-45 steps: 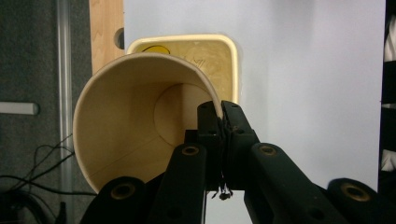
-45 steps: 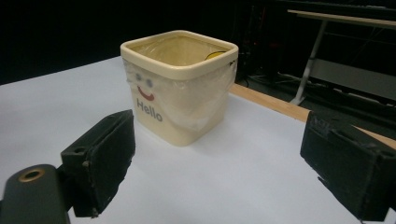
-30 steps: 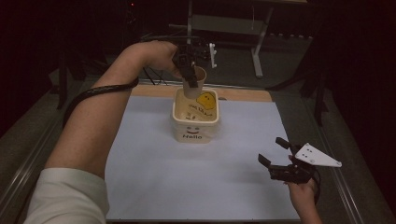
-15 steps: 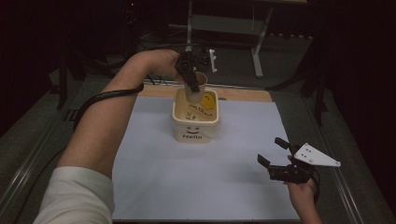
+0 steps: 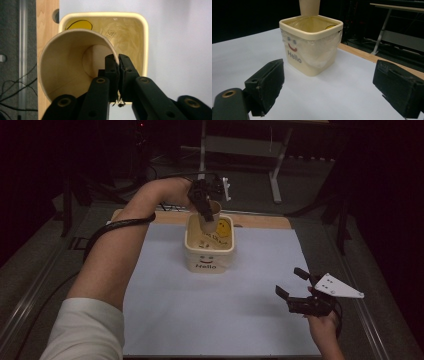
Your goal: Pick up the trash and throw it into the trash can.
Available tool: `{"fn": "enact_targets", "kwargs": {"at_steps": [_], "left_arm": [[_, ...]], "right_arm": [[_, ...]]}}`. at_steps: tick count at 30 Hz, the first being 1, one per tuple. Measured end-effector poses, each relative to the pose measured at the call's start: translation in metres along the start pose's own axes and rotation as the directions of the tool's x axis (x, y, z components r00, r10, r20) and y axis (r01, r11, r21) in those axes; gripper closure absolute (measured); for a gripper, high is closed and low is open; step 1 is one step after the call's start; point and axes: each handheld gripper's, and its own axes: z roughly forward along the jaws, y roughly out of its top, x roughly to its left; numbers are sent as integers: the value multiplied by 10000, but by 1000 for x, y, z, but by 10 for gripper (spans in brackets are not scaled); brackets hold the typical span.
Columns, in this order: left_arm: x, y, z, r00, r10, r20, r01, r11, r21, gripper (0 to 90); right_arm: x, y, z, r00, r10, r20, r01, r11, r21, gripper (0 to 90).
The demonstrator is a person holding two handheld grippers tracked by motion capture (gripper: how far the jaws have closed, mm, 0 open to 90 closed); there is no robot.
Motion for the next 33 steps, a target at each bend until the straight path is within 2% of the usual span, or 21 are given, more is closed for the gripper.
{"fn": "enact_targets", "kwargs": {"at_steps": [1,2,4,10,13,14,15,17,18,19,20,22,24,25,26,27,31,32,33], "left_arm": [[0,0,-1,9999,-161,-27,160,9998,-113,734],[0,-1,-1,9988,-484,-85,482,9987,-186,657],[1,-2,-1,9955,-942,104,944,9953,-206,592],[-1,-6,-2,9884,-1500,223,1507,9881,-317,524],[-2,-7,-3,9860,-1658,143,1660,9860,-135,448],[-4,-9,-5,9845,-1750,146,1752,9844,-151,448],[-5,-10,-7,9833,-1812,188,1814,9833,-122,387],[-8,-12,-7,9797,-1994,192,1997,9797,-159,341],[-9,-14,-8,9786,-2037,290,2043,9787,-198,336],[-11,-15,-8,9787,-2044,207,2048,9786,-217,330],[-12,-16,-9,9778,-2085,192,2090,9775,-274,284],[-15,-19,-10,9743,-2238,264,2247,9735,-419,260],[-17,-21,-11,9724,-2318,251,2328,9714,-463,196],[-17,-21,-11,9724,-2318,251,2328,9714,-463,182],[-18,-23,-14,9689,-2461,241,2471,9670,-621,182],[-18,-24,-16,9681,-2496,227,2506,9655,-716,146],[-19,-29,-20,9666,-2560,118,2558,9612,-1036,90],[-19,-32,-22,9637,-2664,184,2666,9560,-1225,90],[-19,-33,-22,9631,-2682,214,2688,9552,-1239,58]], "right_arm": [[0,0,0,10000,19,5,-19,10000,-9,101],[0,0,0,10000,27,7,-27,10000,-6,101],[0,0,0,10000,-23,11,23,10000,-8,101],[1,1,-1,10000,-5,15,5,10000,2,101],[1,1,-1,10000,1,19,-1,10000,15,101],[2,1,0,10000,-5,15,5,10000,22,100],[2,1,0,10000,-20,-14,20,10000,20,101],[2,1,1,10000,-22,-25,22,10000,21,101],[2,1,1,10000,-14,-34,15,10000,43,100],[3,1,1,10000,-14,-27,14,10000,43,101],[3,2,1,10000,-29,-33,29,10000,79,100],[3,2,1,10000,-53,-35,53,10000,56,100],[3,2,1,10000,-37,-42,37,10000,55,101],[3,2,1,10000,-37,-42,37,10000,55,101],[3,2,1,10000,-47,-37,47,10000,61,101],[3,3,2,9999,-92,-61,93,9999,73,100],[4,3,3,9999,-112,-86,113,9999,112,100],[4,3,3,9999,-111,-94,112,9999,108,101],[4,3,3,9999,-100,-99,101,9999,100,101]]}}
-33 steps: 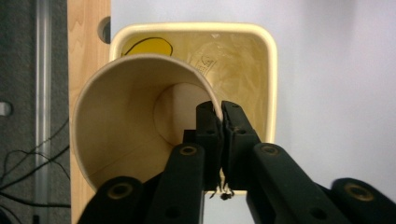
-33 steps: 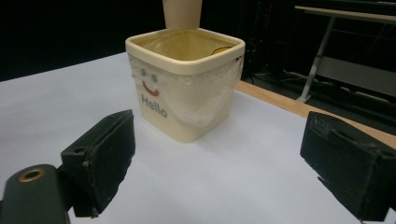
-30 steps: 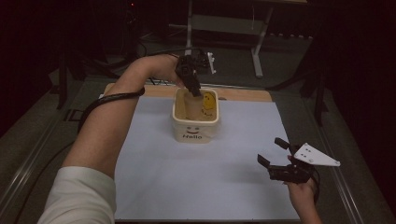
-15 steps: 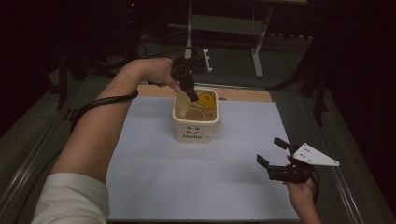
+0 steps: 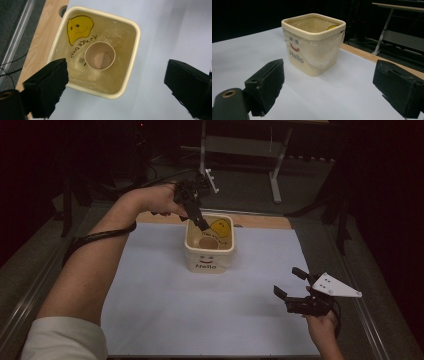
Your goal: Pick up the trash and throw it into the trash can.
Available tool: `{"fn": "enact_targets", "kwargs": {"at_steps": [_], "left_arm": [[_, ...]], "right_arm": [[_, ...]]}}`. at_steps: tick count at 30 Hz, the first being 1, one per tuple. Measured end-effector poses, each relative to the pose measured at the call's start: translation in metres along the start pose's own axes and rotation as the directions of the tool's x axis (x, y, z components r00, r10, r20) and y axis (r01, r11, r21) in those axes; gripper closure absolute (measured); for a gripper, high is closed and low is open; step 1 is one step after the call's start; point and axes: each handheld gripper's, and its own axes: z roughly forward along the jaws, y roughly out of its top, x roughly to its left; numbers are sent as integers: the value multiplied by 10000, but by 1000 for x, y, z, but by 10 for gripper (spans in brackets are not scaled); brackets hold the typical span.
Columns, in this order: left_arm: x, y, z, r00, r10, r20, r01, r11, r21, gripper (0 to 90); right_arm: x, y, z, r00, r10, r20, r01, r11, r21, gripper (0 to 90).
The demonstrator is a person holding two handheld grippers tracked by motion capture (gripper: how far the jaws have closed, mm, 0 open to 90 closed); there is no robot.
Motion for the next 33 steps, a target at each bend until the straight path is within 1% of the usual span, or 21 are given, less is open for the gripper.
{"fn": "enact_targets", "kwargs": {"at_steps": [1,3,6,8,11,12,13,14,16,17,18,20,21,23,24,25,28,29,30,31,33], "left_arm": [[0,-1,0,9999,-136,69,137,9999,-38,49],[-1,-4,-3,9997,-246,39,247,9995,-212,22],[-3,-9,-5,9997,-229,75,231,9992,-322,20],[-6,-13,-6,9993,-277,248,291,9979,-578,3],[-12,-19,-9,9992,-187,365,221,9952,-956,2],[-15,-21,-10,9994,-193,301,222,9947,-1002,2],[-17,-23,-10,9992,-115,395,157,9941,-1076,2],[-19,-25,-11,9995,-88,308,122,9936,-1124,2],[-22,-30,-14,9989,-147,452,208,9903,-1376,2],[-24,-33,-16,9994,-152,323,199,9884,-1508,2],[-26,-37,-18,9986,-150,507,233,9858,-1664,2],[-29,-44,-20,9990,-147,430,224,9825,-1850,2],[-30,-47,-21,9986,-192,498,282,9818,-1879,2],[-30,-47,-21,9986,-192,498,282,9818,-1879,2],[-33,-57,-24,9986,-267,463,352,9801,-1954,2],[-34,-61,-25,9987,-281,418,360,9784,-2035,2],[-39,-71,-29,9980,-348,520,458,9725,-2284,2],[-40,-74,-30,9976,-357,600,484,9728,-2267,2],[-43,-77,-30,9981,-354,502,460,9723,-2290,2],[-44,-81,-30,9977,-363,575,486,9721,-2295,2],[-48,-87,-30,9980,-360,515,471,9713,-2330,2]], "right_arm": [[0,0,0,10000,13,3,-13,10000,-25,100],[0,0,1,10000,40,-21,-40,10000,-7,100],[1,0,1,10000,26,-46,-26,10000,5,100],[2,0,1,10000,-19,-54,20,10000,32,100],[2,0,1,10000,-42,-68,42,10000,50,100],[2,0,2,10000,-51,-75,52,10000,59,100],[3,0,2,10000,-42,-83,42,10000,69,101],[3,0,2,9999,-54,-93,55,10000,61,101],[3,0,3,9999,-49,-129,50,9999,100,101],[4,0,3,9999,-67,-125,68,9999,85,100],[4,0,3,9999,-67,-135,69,9999,86,101],[4,1,3,9999,-87,-148,88,9999,65,101],[4,1,4,9998,-95,-157,96,9999,65,101],[4,1,4,9998,-87,-165,89,9999,66,101],[4,1,4,9998,-87,-165,89,9999,66,101],[4,1,4,9998,-70,-172,71,10000,66,101],[4,1,4,9998,-72,-180,73,10000,61,101],[4,1,4,9998,-83,-179,84,9999,58,101],[5,1,4,9998,-74,-181,76,9999,83,101],[5,1,5,9998,-81,-184,83,9999,98,101],[5,1,5,9998,-95,-202,97,9999,93,101]]}}
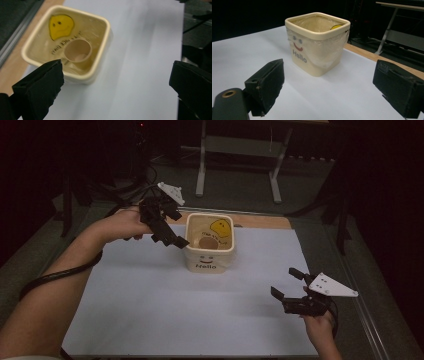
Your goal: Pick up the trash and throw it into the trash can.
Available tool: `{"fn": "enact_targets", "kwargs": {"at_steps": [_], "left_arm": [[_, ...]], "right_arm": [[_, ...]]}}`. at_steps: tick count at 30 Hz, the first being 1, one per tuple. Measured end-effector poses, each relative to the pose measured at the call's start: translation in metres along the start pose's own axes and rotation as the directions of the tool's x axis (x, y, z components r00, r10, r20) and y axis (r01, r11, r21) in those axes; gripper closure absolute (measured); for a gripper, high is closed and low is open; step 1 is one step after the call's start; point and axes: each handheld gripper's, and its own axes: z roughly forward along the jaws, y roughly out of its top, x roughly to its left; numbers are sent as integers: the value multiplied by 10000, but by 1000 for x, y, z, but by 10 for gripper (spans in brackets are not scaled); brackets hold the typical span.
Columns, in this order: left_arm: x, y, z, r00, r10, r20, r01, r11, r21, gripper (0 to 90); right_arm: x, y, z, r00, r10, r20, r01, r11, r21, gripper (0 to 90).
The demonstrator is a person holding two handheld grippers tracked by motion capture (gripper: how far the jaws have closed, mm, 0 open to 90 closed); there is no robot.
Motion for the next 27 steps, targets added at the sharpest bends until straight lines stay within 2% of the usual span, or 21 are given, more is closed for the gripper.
{"fn": "enact_targets", "kwargs": {"at_steps": [7,13,20,24,27], "left_arm": [[-12,-20,-11,9999,-62,88,65,9994,-354,2],[-23,-39,-18,10000,-90,-7,89,9984,-560,2],[-33,-60,-27,9996,-282,-37,278,9955,-902,2],[-39,-77,-33,9989,-460,-65,448,9910,-1260,2],[-43,-88,-32,9982,-602,-66,588,9899,-1288,2]], "right_arm": [[1,1,1,10000,-11,-31,10,10000,-16,101],[1,1,2,10000,8,-66,-8,10000,26,100],[2,1,2,10000,23,-82,-23,10000,24,101],[3,2,3,10000,3,-87,-3,10000,40,100],[3,2,3,10000,-28,-88,28,10000,35,101]]}}
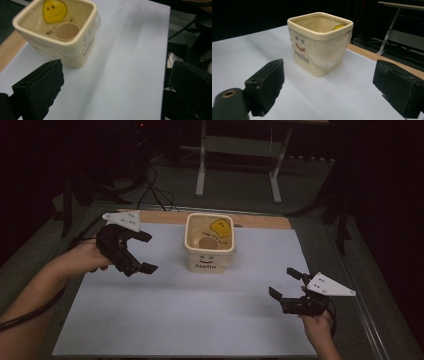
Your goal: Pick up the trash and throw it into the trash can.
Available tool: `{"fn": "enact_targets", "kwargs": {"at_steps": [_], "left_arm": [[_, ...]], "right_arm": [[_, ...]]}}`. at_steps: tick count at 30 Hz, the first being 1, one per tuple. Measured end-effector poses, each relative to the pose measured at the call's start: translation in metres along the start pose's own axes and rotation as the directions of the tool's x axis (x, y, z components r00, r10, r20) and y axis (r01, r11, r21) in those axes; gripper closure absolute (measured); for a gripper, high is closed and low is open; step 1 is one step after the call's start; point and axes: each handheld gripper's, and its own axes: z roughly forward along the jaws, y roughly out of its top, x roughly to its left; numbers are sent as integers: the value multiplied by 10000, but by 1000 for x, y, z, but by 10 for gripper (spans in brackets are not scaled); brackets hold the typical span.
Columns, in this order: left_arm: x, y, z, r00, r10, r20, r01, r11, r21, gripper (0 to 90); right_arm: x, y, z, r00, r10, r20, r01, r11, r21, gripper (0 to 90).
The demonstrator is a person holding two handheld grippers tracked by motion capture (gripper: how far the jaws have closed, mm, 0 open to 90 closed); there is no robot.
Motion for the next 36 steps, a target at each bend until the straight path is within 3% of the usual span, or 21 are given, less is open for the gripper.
{"fn": "enact_targets", "kwargs": {"at_steps": [4,19,24,29,36], "left_arm": [[-4,-15,1,9999,-104,1,104,9999,-10,2],[-20,-73,17,9964,-817,-234,790,9919,-999,2],[-25,-90,23,9942,-1070,-80,1052,9872,-1201,2],[-32,-109,31,9895,-1431,-210,1381,9778,-1574,2],[-39,-128,44,9858,-1678,-118,1638,9734,-1602,2]], "right_arm": [[0,0,0,10000,23,6,-23,10000,2,101],[0,-3,1,10000,53,-36,-52,10000,68,100],[1,-4,2,10000,48,-50,-47,9999,113,101],[1,-7,3,9999,109,-70,-107,9998,182,101],[2,-9,7,9998,143,-157,-138,9995,301,100]]}}
